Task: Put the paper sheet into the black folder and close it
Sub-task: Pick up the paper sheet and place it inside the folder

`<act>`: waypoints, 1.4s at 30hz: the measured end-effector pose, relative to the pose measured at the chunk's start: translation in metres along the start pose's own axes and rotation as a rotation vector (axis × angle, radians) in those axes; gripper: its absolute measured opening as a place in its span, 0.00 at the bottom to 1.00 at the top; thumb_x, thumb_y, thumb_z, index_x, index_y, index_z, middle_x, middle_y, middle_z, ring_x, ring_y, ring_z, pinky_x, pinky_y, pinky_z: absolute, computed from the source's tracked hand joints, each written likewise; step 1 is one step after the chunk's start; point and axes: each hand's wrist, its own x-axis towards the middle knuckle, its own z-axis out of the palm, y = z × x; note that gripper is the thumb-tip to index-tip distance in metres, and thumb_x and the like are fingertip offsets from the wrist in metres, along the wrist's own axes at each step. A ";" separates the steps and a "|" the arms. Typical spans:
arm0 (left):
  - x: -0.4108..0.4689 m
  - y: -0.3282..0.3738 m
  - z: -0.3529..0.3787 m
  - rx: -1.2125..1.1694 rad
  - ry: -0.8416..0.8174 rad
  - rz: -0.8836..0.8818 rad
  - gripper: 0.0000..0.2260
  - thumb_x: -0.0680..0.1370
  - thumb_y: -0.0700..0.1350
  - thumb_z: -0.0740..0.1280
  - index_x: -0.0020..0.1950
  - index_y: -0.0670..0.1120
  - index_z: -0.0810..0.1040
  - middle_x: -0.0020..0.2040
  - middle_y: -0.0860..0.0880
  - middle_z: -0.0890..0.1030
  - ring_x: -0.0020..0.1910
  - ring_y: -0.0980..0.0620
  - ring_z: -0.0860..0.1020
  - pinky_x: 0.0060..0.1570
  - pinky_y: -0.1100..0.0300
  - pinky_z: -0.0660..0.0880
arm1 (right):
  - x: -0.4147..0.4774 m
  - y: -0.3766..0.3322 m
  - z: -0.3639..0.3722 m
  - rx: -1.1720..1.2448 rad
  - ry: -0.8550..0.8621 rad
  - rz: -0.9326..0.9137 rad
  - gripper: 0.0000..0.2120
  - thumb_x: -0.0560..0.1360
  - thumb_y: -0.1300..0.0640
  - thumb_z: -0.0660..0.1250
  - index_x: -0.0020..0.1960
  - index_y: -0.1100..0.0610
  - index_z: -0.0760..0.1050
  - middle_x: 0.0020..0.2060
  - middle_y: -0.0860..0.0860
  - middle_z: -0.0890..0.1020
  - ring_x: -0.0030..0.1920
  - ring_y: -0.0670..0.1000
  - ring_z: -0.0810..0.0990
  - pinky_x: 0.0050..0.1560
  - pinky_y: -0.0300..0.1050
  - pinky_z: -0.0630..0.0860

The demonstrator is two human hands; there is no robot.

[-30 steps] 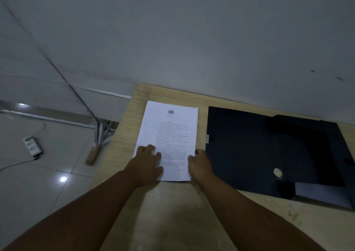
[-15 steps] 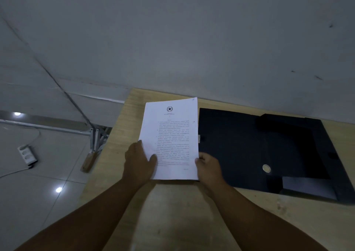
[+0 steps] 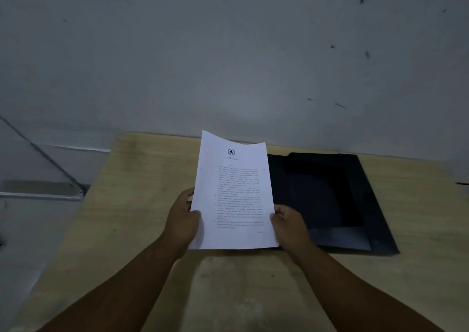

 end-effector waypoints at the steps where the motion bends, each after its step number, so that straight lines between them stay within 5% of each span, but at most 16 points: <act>1: 0.000 0.003 0.012 -0.005 0.017 0.002 0.26 0.74 0.30 0.58 0.66 0.53 0.73 0.51 0.58 0.80 0.50 0.61 0.78 0.41 0.63 0.71 | 0.004 0.001 -0.011 -0.034 0.003 -0.028 0.12 0.81 0.63 0.60 0.57 0.58 0.81 0.48 0.51 0.85 0.44 0.47 0.82 0.40 0.39 0.77; 7: 0.003 0.012 0.071 -0.039 0.047 0.033 0.25 0.75 0.28 0.57 0.62 0.55 0.72 0.50 0.61 0.78 0.49 0.63 0.76 0.41 0.67 0.69 | 0.026 0.017 -0.065 -0.181 -0.029 -0.141 0.14 0.79 0.63 0.61 0.60 0.56 0.81 0.45 0.52 0.86 0.47 0.54 0.84 0.43 0.41 0.78; 11: 0.008 0.009 0.095 -0.025 0.045 0.054 0.26 0.75 0.27 0.56 0.63 0.53 0.72 0.51 0.62 0.76 0.49 0.64 0.75 0.43 0.68 0.69 | 0.040 0.033 -0.087 -0.267 -0.017 -0.145 0.18 0.81 0.60 0.62 0.70 0.61 0.74 0.61 0.56 0.82 0.61 0.54 0.80 0.57 0.38 0.73; 15: 0.015 0.001 0.108 0.029 0.049 0.063 0.26 0.75 0.27 0.55 0.67 0.48 0.73 0.51 0.61 0.77 0.48 0.65 0.75 0.44 0.67 0.70 | 0.047 0.050 -0.110 -0.267 0.013 -0.205 0.16 0.81 0.59 0.64 0.68 0.59 0.76 0.52 0.50 0.83 0.51 0.45 0.80 0.47 0.23 0.70; 18: 0.017 -0.005 0.112 0.057 0.033 0.045 0.27 0.74 0.27 0.55 0.68 0.48 0.72 0.54 0.57 0.79 0.52 0.58 0.76 0.54 0.58 0.73 | 0.054 0.059 -0.135 -0.307 0.120 -0.222 0.14 0.80 0.58 0.65 0.65 0.58 0.78 0.50 0.50 0.82 0.50 0.47 0.79 0.49 0.34 0.74; 22: 0.014 -0.015 0.121 0.063 0.007 0.020 0.27 0.75 0.27 0.56 0.67 0.52 0.71 0.60 0.51 0.77 0.61 0.48 0.75 0.59 0.51 0.71 | 0.061 0.072 -0.173 -0.592 0.341 -0.245 0.15 0.78 0.56 0.67 0.64 0.58 0.78 0.59 0.56 0.81 0.61 0.58 0.78 0.61 0.58 0.76; 30: -0.002 -0.021 0.132 0.070 -0.057 0.039 0.35 0.74 0.24 0.57 0.73 0.56 0.67 0.66 0.53 0.77 0.65 0.50 0.74 0.66 0.46 0.69 | 0.065 0.098 -0.202 -0.697 0.363 0.030 0.36 0.75 0.48 0.70 0.77 0.60 0.60 0.75 0.63 0.60 0.71 0.66 0.67 0.67 0.64 0.68; 42: -0.004 -0.003 0.176 0.096 -0.127 0.056 0.32 0.74 0.26 0.57 0.70 0.55 0.68 0.56 0.64 0.75 0.56 0.63 0.74 0.57 0.59 0.69 | 0.063 0.083 -0.181 -0.555 0.224 -0.040 0.42 0.73 0.49 0.73 0.79 0.58 0.55 0.69 0.59 0.69 0.66 0.63 0.71 0.62 0.62 0.74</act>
